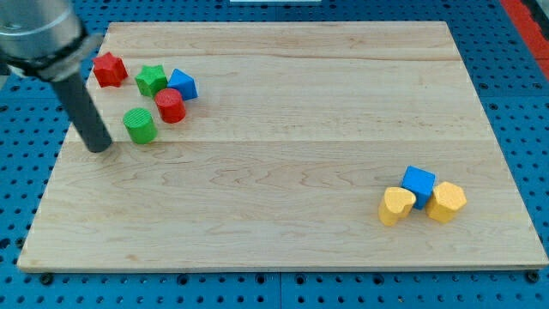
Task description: Push the green circle diagonally left above the blue cube
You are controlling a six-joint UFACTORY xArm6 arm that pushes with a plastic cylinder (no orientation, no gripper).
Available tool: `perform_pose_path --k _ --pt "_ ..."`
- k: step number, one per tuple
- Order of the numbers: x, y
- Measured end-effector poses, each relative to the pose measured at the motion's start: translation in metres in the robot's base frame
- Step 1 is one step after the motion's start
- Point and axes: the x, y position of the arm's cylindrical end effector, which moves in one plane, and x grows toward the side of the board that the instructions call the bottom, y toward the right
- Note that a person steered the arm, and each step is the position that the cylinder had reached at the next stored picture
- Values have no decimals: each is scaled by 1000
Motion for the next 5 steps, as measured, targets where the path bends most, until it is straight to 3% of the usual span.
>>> perform_pose_path --k 1,3,5 --pt "-38 61" --pt "19 305" --pt "26 375"
